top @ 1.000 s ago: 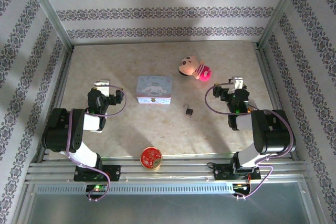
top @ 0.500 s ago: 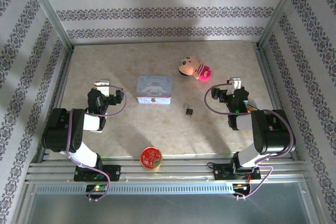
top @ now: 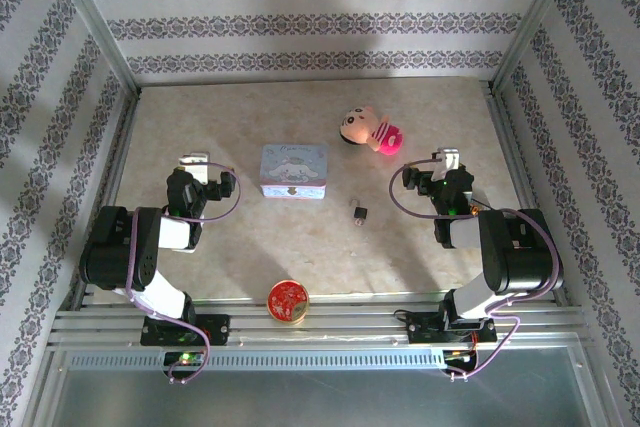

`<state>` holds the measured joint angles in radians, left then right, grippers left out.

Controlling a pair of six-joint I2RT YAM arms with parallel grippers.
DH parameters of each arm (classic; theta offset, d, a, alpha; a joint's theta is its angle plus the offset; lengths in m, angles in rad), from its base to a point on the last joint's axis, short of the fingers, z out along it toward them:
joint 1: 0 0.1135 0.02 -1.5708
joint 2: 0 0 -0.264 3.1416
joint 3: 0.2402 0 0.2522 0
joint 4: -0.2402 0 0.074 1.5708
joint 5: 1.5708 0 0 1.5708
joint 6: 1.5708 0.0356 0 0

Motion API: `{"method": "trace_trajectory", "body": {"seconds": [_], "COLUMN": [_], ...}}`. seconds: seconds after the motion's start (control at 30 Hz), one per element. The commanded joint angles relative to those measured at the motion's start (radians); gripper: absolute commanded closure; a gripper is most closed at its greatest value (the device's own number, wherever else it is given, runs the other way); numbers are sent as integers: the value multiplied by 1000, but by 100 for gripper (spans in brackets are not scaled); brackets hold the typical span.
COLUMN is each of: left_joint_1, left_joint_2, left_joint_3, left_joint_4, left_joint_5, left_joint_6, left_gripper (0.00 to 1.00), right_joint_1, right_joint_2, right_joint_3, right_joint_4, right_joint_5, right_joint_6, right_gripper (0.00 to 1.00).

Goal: Unlock a padlock with a key

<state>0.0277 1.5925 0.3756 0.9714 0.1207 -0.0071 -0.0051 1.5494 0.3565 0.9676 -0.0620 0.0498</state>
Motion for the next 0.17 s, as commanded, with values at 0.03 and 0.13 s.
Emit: {"method": "trace_trajectory", "body": {"seconds": [0.03, 0.13], "left_joint_1": [9, 9], "left_joint_2": [-2, -2], "left_joint_3": [9, 9], "left_joint_4": [-17, -18], "left_joint_5": [13, 13], "left_joint_6": [4, 4], "left_gripper": [1, 1], "right_joint_1": [-12, -12], "right_joint_2": [-12, -12], "right_joint_3": [13, 13], "right_joint_4": [6, 6], "right_joint_5": [-21, -21], "right_joint_6": [-7, -7], "right_gripper": [2, 2]}}
